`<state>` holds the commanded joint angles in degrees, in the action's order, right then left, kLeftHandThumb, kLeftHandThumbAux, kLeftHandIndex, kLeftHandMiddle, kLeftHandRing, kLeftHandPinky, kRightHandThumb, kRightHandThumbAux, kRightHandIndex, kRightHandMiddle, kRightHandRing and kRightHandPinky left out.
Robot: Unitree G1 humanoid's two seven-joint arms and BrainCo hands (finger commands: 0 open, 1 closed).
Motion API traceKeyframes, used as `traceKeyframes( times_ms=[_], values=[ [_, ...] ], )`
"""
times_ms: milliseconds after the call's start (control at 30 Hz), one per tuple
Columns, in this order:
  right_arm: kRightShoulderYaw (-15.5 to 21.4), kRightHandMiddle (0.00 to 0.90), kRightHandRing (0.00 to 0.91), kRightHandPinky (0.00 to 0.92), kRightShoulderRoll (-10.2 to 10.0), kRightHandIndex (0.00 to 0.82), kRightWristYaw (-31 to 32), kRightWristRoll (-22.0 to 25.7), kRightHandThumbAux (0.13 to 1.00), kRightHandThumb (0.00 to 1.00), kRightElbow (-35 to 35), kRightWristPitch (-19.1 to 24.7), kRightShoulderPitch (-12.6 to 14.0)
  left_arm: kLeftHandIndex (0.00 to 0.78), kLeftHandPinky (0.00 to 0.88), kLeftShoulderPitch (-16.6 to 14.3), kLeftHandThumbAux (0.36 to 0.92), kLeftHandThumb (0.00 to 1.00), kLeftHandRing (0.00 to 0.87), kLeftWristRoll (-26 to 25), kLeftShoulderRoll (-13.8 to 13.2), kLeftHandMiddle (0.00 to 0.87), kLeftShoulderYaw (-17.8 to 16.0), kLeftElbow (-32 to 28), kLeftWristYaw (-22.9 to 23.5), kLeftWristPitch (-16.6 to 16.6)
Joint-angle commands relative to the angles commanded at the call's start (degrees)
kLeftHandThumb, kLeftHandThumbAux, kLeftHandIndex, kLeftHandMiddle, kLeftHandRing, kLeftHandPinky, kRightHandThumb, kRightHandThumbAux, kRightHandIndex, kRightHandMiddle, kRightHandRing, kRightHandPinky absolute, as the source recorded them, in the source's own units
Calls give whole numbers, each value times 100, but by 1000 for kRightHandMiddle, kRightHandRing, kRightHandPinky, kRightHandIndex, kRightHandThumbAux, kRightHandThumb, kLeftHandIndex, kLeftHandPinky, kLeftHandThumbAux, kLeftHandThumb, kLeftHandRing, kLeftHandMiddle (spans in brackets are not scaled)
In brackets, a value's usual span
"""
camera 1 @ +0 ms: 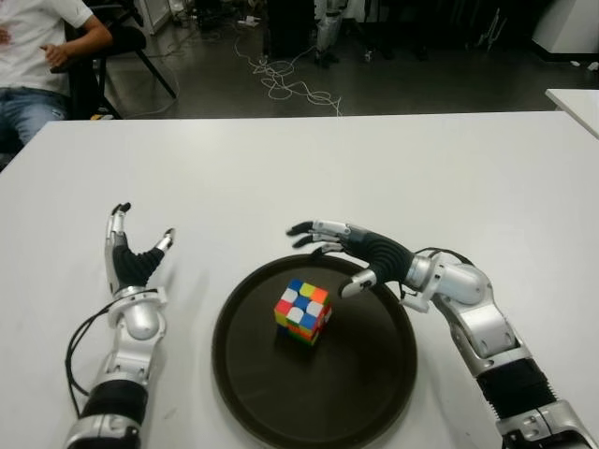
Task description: Pick up the Rubik's Cube and put it in the plate
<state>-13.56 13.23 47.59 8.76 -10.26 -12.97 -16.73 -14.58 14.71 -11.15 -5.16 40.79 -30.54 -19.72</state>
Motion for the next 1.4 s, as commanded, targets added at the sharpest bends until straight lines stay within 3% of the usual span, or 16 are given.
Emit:
traceKeyframes(
  times_ms=[633, 1033, 1133, 1300, 1400],
  values=[
    [42, 0, 0, 0, -66, 0, -133, -88, 549, 0, -29, -137, 30, 29, 55, -22, 745, 0, 62, -7, -7, 67, -11, 60, -16, -4],
    [73, 0, 0, 0, -44, 0, -209, -151, 556, 0, -45, -193, 16, 23, 37, 3, 738, 0, 27, -64, -2, 36, -28, 44, 66, -61],
    [133, 0, 0, 0, -24, 0, -263, -137, 557, 0, 4, -121, -23, 22, 38, 23, 735, 0, 29, -69, 6, 38, -31, 13, 78, -50],
    [471, 0, 0, 0, 231, 0, -508, -191, 551, 0, 207, 97, -277, 23, 36, 42, 733, 0, 32, -73, 25, 39, -31, -43, 68, -22],
    [687, 0, 0, 0, 254, 0, -895, -442, 585, 0, -528, -437, -526, 27, 36, 39, 736, 0, 40, -73, 36, 48, -40, -52, 34, -16]
  ],
)
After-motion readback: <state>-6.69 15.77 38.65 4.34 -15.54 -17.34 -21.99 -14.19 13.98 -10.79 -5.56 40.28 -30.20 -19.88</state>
